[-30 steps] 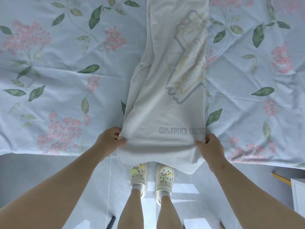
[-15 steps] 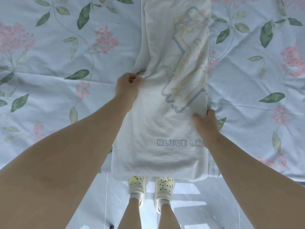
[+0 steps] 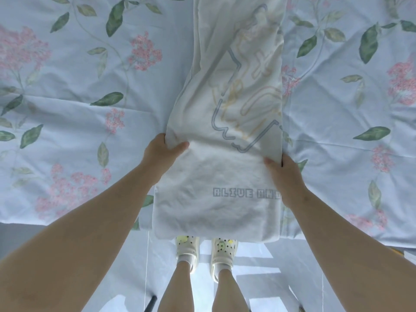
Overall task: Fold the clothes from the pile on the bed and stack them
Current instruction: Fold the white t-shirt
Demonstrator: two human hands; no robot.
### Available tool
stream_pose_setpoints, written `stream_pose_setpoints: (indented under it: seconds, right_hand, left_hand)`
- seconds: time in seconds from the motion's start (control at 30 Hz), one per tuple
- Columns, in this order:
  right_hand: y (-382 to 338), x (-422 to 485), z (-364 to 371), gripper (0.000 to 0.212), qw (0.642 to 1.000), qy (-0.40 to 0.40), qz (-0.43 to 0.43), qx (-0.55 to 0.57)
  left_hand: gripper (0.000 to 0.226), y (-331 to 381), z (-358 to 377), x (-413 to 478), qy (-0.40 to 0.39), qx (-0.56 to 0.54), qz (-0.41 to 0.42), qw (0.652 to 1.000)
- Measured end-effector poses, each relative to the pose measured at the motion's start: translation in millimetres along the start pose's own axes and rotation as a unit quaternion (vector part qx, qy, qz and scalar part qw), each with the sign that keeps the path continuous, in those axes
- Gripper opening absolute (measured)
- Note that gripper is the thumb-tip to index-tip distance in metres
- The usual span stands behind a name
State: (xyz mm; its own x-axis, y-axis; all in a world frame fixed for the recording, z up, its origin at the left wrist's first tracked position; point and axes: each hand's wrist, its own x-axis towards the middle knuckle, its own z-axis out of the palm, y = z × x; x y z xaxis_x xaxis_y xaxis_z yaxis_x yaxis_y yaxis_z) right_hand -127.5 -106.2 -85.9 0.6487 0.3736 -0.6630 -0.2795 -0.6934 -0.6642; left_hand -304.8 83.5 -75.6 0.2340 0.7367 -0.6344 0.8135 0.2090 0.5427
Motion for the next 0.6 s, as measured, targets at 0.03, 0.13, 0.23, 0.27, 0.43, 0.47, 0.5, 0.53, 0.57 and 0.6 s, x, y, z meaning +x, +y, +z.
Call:
stream_pose_setpoints:
  seconds: [0.03,0.13,0.23,0.27,0.43,0.47,0.5,0.53,0.57,0.6]
  right_hand:
    - [2.4,-6.6,-2.2,0.020,1.000,-0.010,0.002,-0.019]
    - [13.9,-24.8,-6.0,0.028,0.995,-0.053,0.037,-0.079]
    - [24.8,-40.4,-12.0,0.027,0.987,-0.094,0.084,-0.096]
    - [28.6,-46.0,-14.6,0.025,0.985,-0.113,0.094,-0.091]
    - [50.6,-69.6,-24.4,0.030,0.984,-0.119,0.129,-0.008]
    - [53.7,-73.8,-25.5,0.032,0.987,-0.105,0.124,0.012]
    - [56.1,-78.4,-26.5,0.031,0.989,-0.089,0.116,0.034]
    - [57.1,-83.8,-27.2,0.028,0.990,-0.078,0.107,0.054]
    - [57.9,-90.2,-28.2,0.024,0.990,-0.074,0.101,0.066]
    - [59.0,-96.4,-29.5,0.021,0.990,-0.080,0.098,0.069]
  left_hand:
    - [0.032,-5.2,-3.1,-6.7,-0.032,-0.003,-0.015,0.999]
    - [0.032,-28.8,-7.3,-32.2,-0.103,-0.029,-0.078,0.991]
    - [0.022,-51.4,-2.7,-57.3,-0.112,-0.043,-0.102,0.987]
    - [0.019,-55.9,-1.4,-63.1,-0.097,-0.059,-0.104,0.988]
    - [0.029,-69.4,0.3,-87.9,-0.078,-0.142,-0.112,0.980]
    - [0.033,-72.8,-1.5,-94.1,-0.093,-0.143,-0.114,0.979]
    - [0.041,-75.1,-3.4,-101.4,-0.110,-0.143,-0.117,0.977]
    - [0.050,-76.8,-6.1,-108.6,-0.125,-0.150,-0.117,0.974]
    - [0.056,-78.8,-9.0,-114.3,-0.133,-0.172,-0.117,0.969]
    - [0.053,-79.9,-11.6,-119.5,-0.135,-0.206,-0.118,0.962]
